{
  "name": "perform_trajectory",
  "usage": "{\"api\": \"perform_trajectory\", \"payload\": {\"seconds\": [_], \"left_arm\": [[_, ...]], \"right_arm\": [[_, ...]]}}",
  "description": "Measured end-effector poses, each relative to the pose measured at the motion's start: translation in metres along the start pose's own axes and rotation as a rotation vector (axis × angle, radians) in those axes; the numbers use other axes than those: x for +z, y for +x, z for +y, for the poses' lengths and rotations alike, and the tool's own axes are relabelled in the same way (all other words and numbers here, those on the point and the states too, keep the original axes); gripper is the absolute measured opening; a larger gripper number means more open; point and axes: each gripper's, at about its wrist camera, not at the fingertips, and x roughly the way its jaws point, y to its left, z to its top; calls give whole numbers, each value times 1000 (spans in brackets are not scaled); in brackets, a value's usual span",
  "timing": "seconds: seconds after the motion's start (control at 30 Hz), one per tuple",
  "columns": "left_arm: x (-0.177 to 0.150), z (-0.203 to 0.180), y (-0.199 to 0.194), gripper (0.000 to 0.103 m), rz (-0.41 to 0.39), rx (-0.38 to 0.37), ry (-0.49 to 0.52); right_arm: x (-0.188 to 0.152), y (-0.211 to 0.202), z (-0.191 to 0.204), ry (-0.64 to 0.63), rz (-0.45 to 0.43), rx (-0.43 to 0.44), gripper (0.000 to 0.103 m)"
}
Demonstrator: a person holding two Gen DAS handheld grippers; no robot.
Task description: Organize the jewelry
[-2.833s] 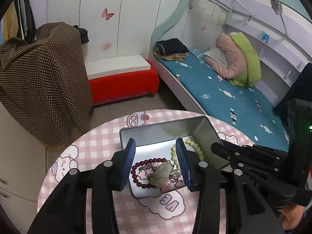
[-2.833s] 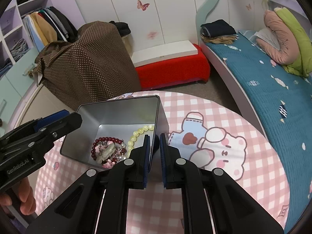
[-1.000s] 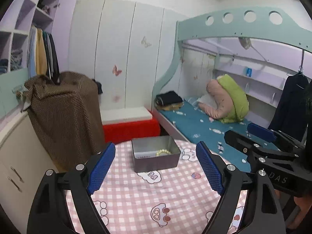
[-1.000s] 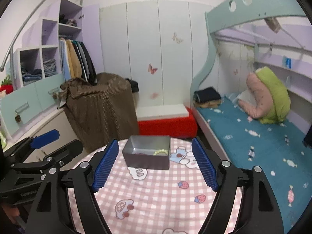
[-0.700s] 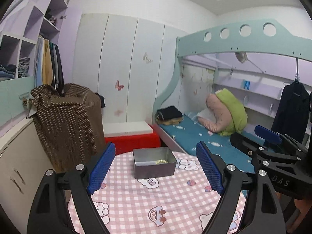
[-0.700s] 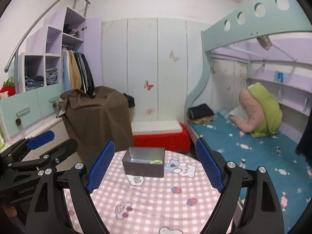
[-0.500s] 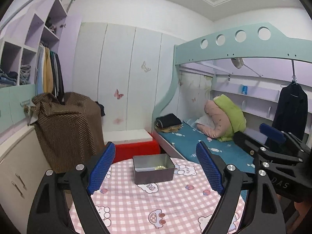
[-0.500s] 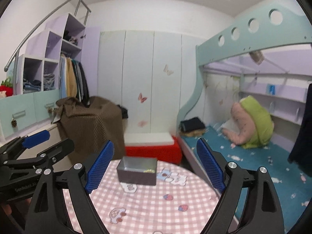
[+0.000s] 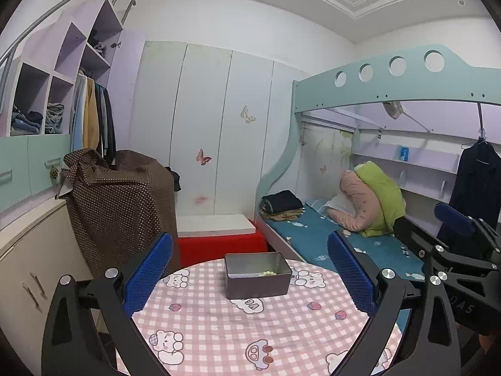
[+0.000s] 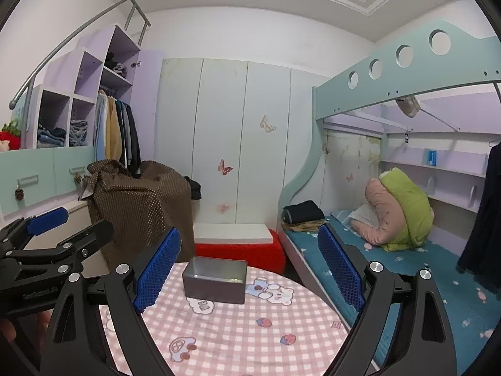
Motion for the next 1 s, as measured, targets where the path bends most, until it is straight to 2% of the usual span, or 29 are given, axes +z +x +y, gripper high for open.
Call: {"api": "perform_trajectory", "payload": {"seconds": [1.0], "left_arm": [[-6,4,11,96,8,38,32]], "right_arm": [[-13,13,3,1,30,9,86]]}}
